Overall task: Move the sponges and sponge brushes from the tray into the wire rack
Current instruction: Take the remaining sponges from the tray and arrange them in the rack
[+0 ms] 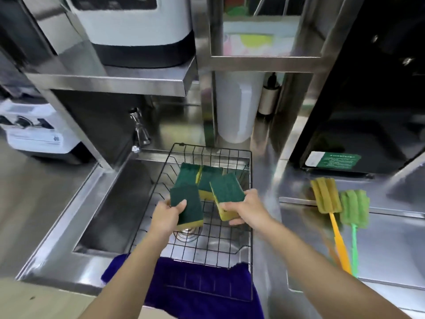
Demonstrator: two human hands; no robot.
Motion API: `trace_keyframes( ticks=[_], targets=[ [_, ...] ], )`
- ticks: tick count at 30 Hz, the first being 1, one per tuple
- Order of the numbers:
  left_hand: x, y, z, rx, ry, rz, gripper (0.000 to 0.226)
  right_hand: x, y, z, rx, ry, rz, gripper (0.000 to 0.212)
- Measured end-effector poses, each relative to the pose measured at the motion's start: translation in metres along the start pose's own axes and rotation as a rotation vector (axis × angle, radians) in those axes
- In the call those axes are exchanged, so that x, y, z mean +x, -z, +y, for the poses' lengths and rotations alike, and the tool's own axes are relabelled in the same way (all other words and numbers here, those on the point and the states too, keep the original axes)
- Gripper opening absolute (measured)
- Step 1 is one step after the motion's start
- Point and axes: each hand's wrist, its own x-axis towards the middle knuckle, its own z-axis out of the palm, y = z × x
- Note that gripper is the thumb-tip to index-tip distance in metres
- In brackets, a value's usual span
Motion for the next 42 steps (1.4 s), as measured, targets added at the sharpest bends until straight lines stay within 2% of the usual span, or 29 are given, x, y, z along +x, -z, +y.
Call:
trace_keyframes(
  ticks=[2, 8, 11, 16, 19, 21, 23, 25, 27, 29, 32, 34, 36, 38, 40, 42],
  targets=[
    [0.008, 0.007, -0.007, 0.105, 0.014, -0.006, 0.022, 0.004, -0.013, 0.000, 0.026, -0.074, -0.023, 0.052],
    [0.019, 0.010, -0.007, 0.303, 0.021, -0.032, 0.036, 0.010, -0.038, 0.010, 0.155, -0.258, 0.045, 0.046],
    [0.019, 0.005, -0.010, 0.494, -0.022, -0.057, 0.039, 0.009, -0.048, 0.013, 0.040, -0.303, 0.077, 0.048],
    [0.018, 0.002, -0.012, 0.813, -0.237, -0.024, 0.037, 0.007, -0.058, 0.014, -0.219, -0.272, 0.048, 0.054],
    [0.023, 0.005, -0.013, 0.895, -0.346, -0.023, 0.042, 0.007, -0.060, 0.012, -0.384, -0.237, 0.081, 0.057],
    [0.024, 0.005, -0.014, 0.941, -0.423, -0.017, 0.051, 0.007, -0.058, 0.010, -0.411, -0.224, 0.109, 0.057],
    [0.022, 0.006, -0.014, 1.007, -0.489, -0.035, 0.060, 0.008, -0.055, 0.009, -0.413, -0.208, 0.090, 0.051],
    [0.019, 0.007, -0.014, 1.095, -0.525, -0.098, 0.060, 0.008, -0.052, 0.008, -0.446, -0.191, 0.072, 0.036],
    [0.018, 0.008, -0.013, 1.189, -0.494, -0.129, 0.065, 0.008, -0.050, 0.005, -0.459, -0.194, 0.025, 0.016],
    [0.017, 0.009, -0.013, 1.270, -0.475, -0.126, 0.076, 0.008, -0.050, 0.002, -0.467, -0.209, -0.025, 0.014],
    [0.019, 0.009, -0.015, 1.316, -0.467, -0.156, 0.084, 0.010, -0.048, 0.001, -0.442, -0.239, -0.053, 0.023],
    [0.018, 0.006, -0.017, 1.299, -0.455, -0.161, 0.080, 0.011, -0.047, 0.002, -0.423, -0.244, -0.060, 0.018],
    [0.016, 0.002, -0.019, 1.316, -0.491, -0.121, 0.071, 0.011, -0.046, 0.001, -0.422, -0.227, -0.065, 0.004],
    [0.015, 0.001, -0.022, 1.347, -0.545, -0.079, 0.064, 0.011, -0.047, -0.001, -0.412, -0.217, -0.054, 0.009],
    [0.017, 0.003, -0.024, 1.323, -0.553, -0.088, 0.064, 0.012, -0.050, -0.001, -0.408, -0.210, -0.046, 0.004],
    [0.021, 0.006, -0.025, 1.286, -0.550, -0.110, 0.064, 0.016, -0.050, 0.000, -0.381, -0.224, -0.031, 0.018]
  ],
)
